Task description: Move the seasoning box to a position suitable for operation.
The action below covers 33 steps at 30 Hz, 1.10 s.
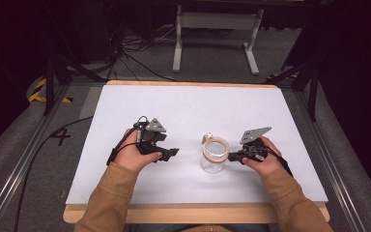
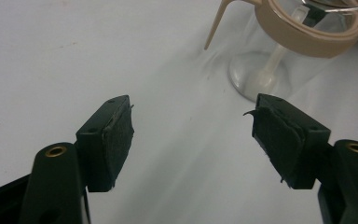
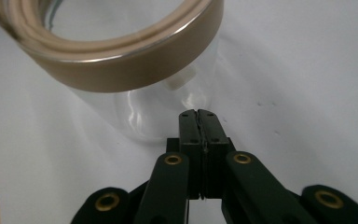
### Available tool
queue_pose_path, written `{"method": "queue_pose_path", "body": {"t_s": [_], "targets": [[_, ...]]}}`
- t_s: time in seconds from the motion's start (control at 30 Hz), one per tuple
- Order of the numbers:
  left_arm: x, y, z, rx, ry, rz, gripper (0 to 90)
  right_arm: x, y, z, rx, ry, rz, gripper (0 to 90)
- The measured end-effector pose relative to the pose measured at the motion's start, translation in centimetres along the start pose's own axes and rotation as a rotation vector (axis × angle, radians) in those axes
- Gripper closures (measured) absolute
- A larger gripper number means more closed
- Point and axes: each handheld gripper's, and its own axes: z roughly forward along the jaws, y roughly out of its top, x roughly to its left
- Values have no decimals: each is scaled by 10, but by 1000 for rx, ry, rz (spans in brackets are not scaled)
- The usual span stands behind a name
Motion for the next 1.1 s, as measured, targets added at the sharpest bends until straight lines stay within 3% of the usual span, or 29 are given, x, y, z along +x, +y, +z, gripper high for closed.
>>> {"method": "queue_pose_path", "body": {"t_s": [0.43,0.57,0.8,0.9,0.93,1.0,1.1], "targets": [[1,3,4,5,-12,7,299,19,4,5,11,41,-49,900],[1,3,3,38,-28,-2,356,20,4,7,15,49,-58,900],[2,6,3,29,-28,-16,393,25,5,9,15,66,-67,900],[3,9,2,5,-35,-15,512,25,3,7,3,74,-62,900],[3,11,0,-9,-48,-14,512,25,2,6,2,67,-61,900],[2,16,-4,-26,-68,-12,602,23,0,-1,-15,52,-48,900],[2,28,-10,-73,-127,6,729,19,-5,-14,-48,29,-25,900]]}}
